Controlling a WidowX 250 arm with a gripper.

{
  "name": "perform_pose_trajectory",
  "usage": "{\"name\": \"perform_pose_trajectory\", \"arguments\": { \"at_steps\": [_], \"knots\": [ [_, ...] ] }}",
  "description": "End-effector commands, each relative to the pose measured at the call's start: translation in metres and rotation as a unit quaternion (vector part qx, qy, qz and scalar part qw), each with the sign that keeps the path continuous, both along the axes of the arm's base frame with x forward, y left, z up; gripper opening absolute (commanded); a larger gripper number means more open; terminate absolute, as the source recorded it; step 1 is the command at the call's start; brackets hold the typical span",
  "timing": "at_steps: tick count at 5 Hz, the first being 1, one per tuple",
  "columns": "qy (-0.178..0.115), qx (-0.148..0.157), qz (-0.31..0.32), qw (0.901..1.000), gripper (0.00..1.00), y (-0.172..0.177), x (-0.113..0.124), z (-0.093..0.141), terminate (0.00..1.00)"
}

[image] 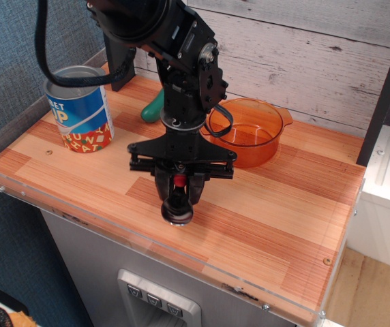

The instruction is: Place the spatula on the far edge of the table

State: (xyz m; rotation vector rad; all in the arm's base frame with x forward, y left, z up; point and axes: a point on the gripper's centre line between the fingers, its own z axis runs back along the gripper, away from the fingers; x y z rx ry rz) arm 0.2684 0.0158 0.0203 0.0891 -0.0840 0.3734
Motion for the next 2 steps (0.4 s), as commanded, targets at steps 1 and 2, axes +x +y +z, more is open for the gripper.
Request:
{"name": "perform_pose_trajectory", "arguments": {
  "at_steps": [1, 2],
  "knots": [
    [-0.019, -0.030, -0.187, 0.9818, 0.00, 0.015, -0.003, 0.000, 0.00],
    [-0.009, -0.035, -0.199, 0.9793, 0.00, 0.026, -0.008, -0.008, 0.00]
  ]
}}
